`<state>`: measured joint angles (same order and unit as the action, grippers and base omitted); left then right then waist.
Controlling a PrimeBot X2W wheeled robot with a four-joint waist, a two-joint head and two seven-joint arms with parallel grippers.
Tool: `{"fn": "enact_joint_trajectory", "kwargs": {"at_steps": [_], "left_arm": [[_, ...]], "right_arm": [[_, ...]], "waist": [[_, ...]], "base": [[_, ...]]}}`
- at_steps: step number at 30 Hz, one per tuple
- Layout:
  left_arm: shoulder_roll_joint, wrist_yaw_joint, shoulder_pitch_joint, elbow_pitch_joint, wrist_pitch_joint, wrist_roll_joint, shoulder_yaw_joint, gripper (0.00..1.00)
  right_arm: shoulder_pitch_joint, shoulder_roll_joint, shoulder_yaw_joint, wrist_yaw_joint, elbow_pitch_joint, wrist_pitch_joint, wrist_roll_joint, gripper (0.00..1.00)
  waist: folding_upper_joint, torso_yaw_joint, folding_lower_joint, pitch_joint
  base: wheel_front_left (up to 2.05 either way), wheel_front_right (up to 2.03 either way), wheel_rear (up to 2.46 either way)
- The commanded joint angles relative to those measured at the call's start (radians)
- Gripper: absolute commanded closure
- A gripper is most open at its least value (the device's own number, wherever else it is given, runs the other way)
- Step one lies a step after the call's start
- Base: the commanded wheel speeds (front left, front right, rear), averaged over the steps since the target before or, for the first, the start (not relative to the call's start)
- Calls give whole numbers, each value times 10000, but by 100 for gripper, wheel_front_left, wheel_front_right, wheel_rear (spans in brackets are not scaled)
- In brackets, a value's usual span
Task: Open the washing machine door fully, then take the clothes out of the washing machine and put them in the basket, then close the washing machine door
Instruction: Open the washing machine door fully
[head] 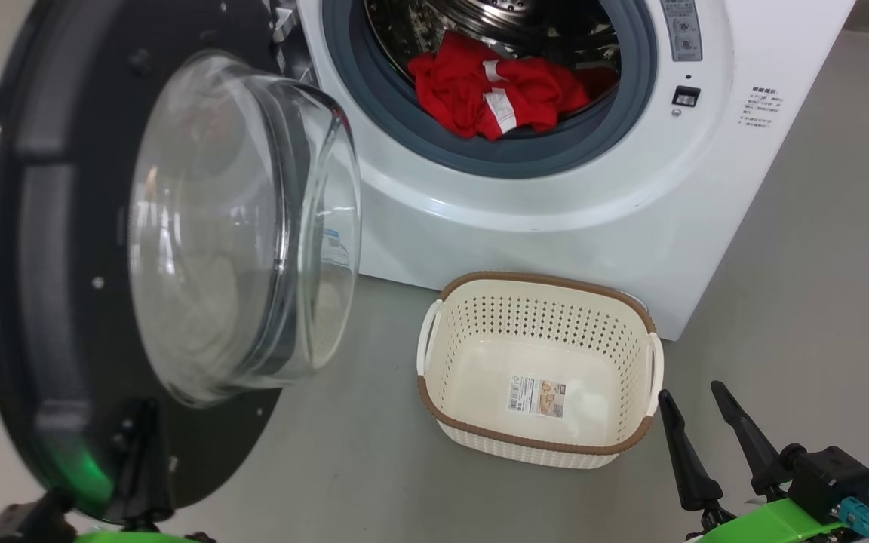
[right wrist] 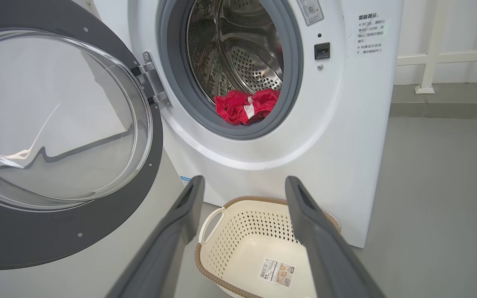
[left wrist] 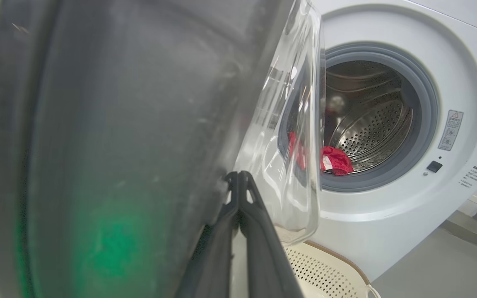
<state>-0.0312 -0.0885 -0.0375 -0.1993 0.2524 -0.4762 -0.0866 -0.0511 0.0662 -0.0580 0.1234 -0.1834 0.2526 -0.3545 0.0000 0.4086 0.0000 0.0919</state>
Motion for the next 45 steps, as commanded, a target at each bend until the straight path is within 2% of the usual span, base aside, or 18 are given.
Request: {"fn": "enact_joint_trajectory", "kwargs": {"at_steps": [1, 14, 24, 45], "left_arm": [[-190, 1, -486, 165, 94, 153, -651, 100], [-199, -305, -1572, -361, 94, 1011, -3019, 100], [-605, -413, -2703, -886, 94, 1410, -4704, 100], [-2294, -421, -4644, -3070, 94, 1364, -5957, 100]], "right_arm": [[276, 92, -249, 73, 293, 91, 145, 0], [501, 234, -236, 73, 309, 91, 259, 0], [826, 319, -280, 73, 304, 92, 348, 0], [1287, 439, -247, 73, 418, 92, 543, 0]], "waist": [[0, -15, 0, 53], [0, -148, 0, 539], [0, -273, 0, 1065], [0, -683, 0, 1975]], "base": [[0, 0, 0], [0, 0, 0], [0, 0, 0], [0, 0, 0]]}}
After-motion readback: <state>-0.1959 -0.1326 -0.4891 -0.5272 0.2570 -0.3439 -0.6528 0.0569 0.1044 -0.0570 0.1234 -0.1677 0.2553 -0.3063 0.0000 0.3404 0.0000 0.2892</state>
